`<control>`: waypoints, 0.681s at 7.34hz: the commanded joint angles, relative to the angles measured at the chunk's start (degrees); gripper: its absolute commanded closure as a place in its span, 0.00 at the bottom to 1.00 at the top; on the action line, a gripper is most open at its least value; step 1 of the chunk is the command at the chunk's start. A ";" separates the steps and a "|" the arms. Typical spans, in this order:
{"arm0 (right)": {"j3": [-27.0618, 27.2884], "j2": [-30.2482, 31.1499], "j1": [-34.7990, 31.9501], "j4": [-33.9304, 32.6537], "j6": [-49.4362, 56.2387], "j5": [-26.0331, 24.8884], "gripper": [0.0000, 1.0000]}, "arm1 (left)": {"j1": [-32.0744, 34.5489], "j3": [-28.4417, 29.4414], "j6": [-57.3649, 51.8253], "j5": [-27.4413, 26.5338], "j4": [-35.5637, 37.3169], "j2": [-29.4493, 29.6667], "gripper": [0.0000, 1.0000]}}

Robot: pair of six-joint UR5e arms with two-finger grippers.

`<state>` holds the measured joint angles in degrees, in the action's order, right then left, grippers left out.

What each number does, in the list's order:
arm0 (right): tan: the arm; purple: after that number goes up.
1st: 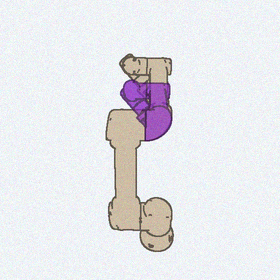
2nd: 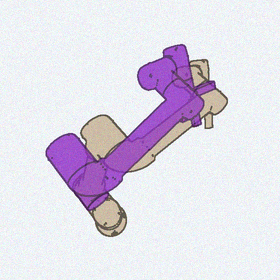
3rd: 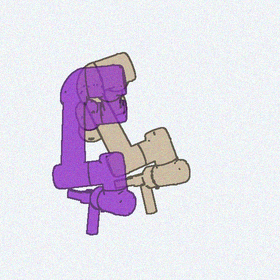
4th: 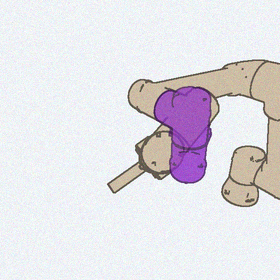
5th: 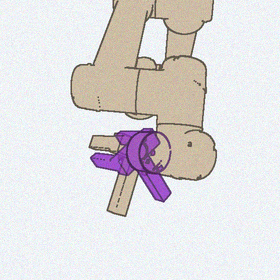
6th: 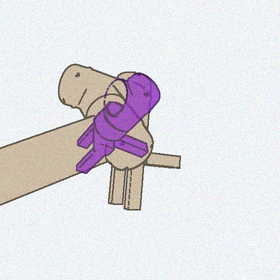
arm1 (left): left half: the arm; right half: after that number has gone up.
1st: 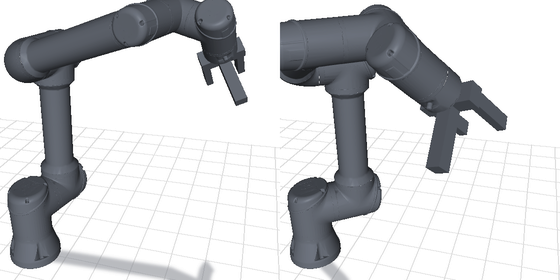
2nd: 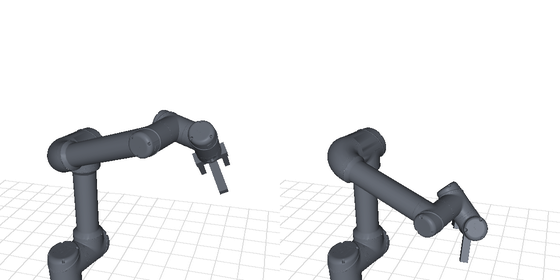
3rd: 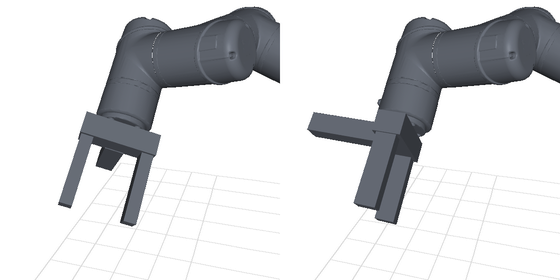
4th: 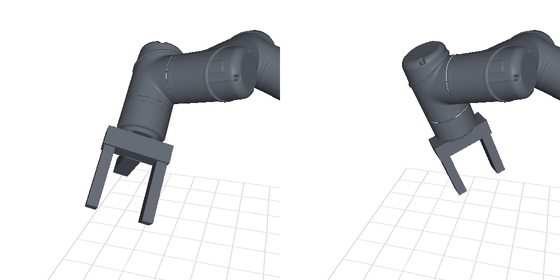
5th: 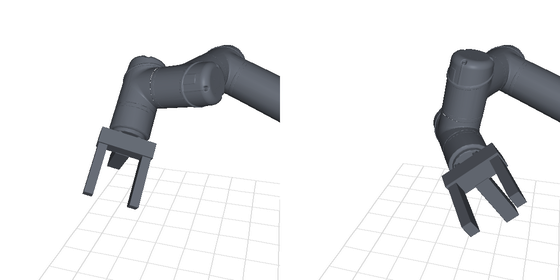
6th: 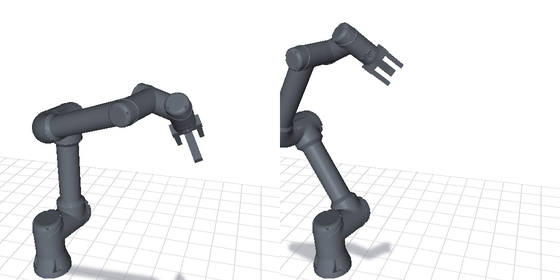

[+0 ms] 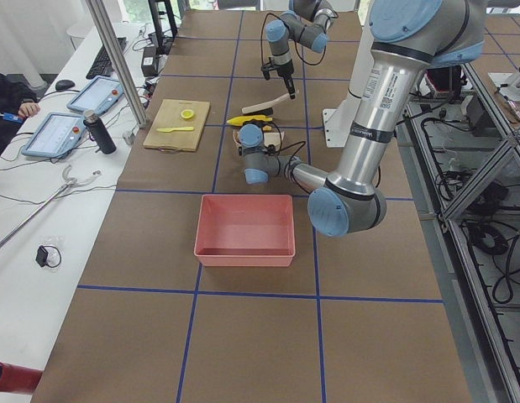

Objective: Sweep and dump trash into bin
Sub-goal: 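Sweep the ginger and corn toward the dustpan with the right gripper's brush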

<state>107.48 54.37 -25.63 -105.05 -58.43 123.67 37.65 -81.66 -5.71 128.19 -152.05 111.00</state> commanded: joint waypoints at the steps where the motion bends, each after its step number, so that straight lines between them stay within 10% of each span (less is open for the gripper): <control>1: -0.25 -0.84 1.01 2.29 -1.68 -0.18 1.00 | -0.04 -0.08 0.00 -0.22 0.00 0.09 0.02; 5: -1.04 -0.93 2.77 9.67 -6.94 -0.54 1.00 | -0.21 -0.26 0.26 -0.40 0.00 0.09 0.02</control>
<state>106.79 53.48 -23.62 -98.25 -63.14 123.35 37.55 -81.98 -5.50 127.87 -152.05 111.09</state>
